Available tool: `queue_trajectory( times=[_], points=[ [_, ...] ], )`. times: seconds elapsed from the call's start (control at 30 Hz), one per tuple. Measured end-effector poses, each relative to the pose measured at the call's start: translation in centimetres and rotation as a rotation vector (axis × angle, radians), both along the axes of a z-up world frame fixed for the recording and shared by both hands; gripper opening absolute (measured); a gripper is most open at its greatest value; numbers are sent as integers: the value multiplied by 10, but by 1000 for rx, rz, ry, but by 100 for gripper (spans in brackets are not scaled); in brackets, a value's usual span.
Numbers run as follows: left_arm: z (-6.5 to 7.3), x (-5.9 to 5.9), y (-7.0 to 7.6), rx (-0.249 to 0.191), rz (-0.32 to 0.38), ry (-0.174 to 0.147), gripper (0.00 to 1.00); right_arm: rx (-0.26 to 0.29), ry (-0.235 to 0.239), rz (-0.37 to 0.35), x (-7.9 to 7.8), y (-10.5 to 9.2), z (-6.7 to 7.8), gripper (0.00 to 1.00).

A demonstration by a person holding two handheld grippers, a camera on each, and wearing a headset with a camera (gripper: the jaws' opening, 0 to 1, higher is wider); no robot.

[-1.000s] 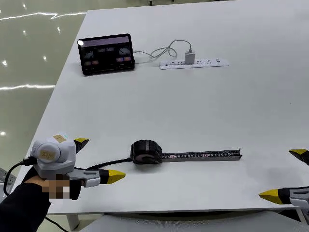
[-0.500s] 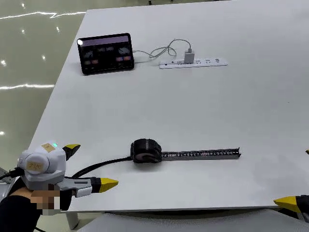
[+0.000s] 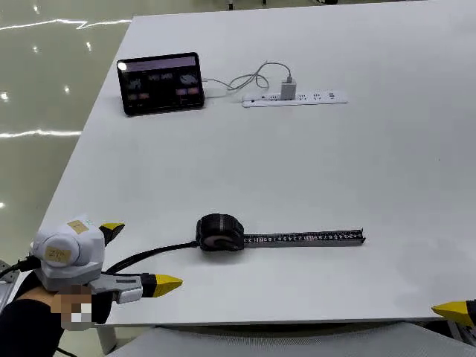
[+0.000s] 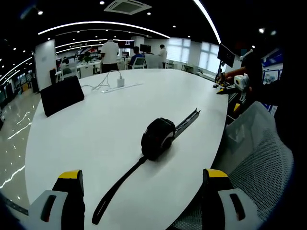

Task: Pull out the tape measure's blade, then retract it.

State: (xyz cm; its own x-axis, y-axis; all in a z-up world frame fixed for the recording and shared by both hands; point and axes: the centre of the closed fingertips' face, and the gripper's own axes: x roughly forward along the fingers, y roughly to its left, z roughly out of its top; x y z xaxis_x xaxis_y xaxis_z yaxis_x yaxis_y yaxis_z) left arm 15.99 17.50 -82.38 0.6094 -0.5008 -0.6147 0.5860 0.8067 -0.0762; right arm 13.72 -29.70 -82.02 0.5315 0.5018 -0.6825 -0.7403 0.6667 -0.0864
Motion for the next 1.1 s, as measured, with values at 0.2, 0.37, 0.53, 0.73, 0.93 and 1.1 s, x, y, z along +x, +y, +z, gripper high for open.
queue_trajectory(
  times=[0.2, 0.37, 0.53, 0.73, 0.93, 1.1],
  points=[
    [3, 9, -5, 53, -16, -21, 99, -4, 3, 3, 7, -4, 4, 100],
    [8, 14, -13, 19, -5, -19, 100, -13, -2, 23, 14, -4, 9, 100],
    [8, 24, -21, 0, 9, -14, 100, -23, -3, 32, 26, -4, 9, 100],
    [12, 38, -36, -13, 47, -1, 100, -43, 17, 86, 37, 9, 10, 100],
    [16, 47, -52, -12, 78, 10, 100, -54, 19, 141, 46, 24, 9, 100],
    [16, 56, -68, -32, 110, 4, 100, -69, 31, 191, 53, 33, 7, 100]
  ],
)
